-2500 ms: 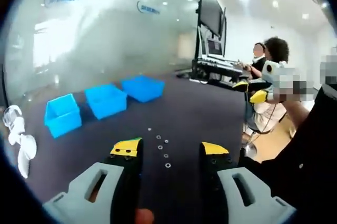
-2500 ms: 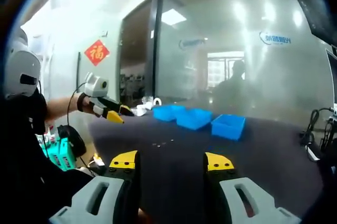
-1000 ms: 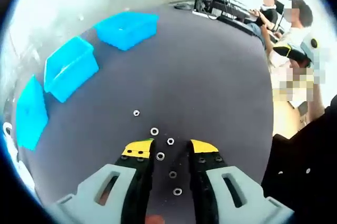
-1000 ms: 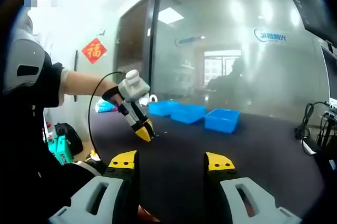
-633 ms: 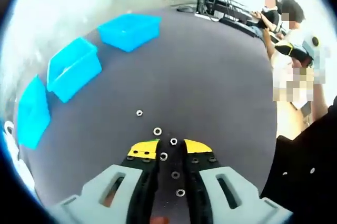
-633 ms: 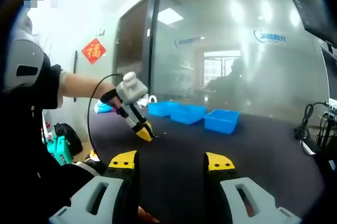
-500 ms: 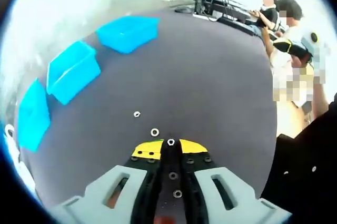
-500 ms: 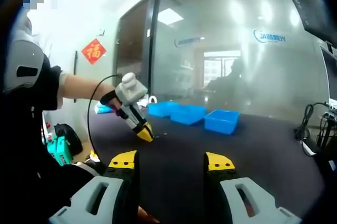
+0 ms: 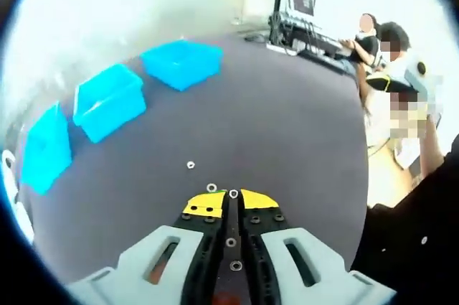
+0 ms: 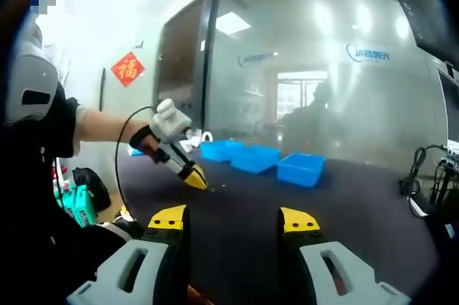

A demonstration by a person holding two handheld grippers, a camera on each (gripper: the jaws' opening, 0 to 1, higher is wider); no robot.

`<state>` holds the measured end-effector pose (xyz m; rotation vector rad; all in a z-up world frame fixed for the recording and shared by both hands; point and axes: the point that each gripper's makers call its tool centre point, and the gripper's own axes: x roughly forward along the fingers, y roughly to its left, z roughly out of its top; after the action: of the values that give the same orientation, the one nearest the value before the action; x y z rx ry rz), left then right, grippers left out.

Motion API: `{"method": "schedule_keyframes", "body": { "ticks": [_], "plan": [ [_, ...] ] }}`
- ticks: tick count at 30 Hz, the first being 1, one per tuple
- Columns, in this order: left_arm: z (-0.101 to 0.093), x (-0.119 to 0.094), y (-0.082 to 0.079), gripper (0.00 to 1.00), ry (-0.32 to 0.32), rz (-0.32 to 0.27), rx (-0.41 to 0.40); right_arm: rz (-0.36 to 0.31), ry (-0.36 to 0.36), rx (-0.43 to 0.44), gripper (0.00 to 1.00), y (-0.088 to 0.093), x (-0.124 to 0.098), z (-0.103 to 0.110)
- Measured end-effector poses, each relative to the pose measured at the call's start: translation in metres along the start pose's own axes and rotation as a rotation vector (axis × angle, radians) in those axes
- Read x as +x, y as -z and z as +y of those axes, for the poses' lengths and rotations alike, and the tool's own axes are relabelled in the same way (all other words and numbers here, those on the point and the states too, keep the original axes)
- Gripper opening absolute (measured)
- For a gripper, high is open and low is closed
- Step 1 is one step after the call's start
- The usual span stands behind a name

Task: Sort the screws, nuts, and washers into the corresponding bins

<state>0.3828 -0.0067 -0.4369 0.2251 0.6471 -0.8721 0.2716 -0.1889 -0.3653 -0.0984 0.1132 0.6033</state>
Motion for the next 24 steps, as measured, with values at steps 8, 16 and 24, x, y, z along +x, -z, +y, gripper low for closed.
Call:
{"method": "schedule_keyframes", "body": {
  "ticks": [8,16,24],
  "plan": [
    [0.009,-0.033,-0.025,0.04,-0.064,-0.193,-0.017,-0.021,0.016,-0.001,0.44,-0.008,0.002,-0.002],
    [0.009,-0.075,-0.056,0.04,-0.16,-0.439,-0.014,-0.052,0.035,-0.001,0.44,-0.018,0.001,-0.006],
    [0.003,-0.101,-0.056,0.04,-0.241,-0.601,-0.079,-0.084,0.073,0.02,0.44,-0.026,-0.003,-0.015]
  ]
}}
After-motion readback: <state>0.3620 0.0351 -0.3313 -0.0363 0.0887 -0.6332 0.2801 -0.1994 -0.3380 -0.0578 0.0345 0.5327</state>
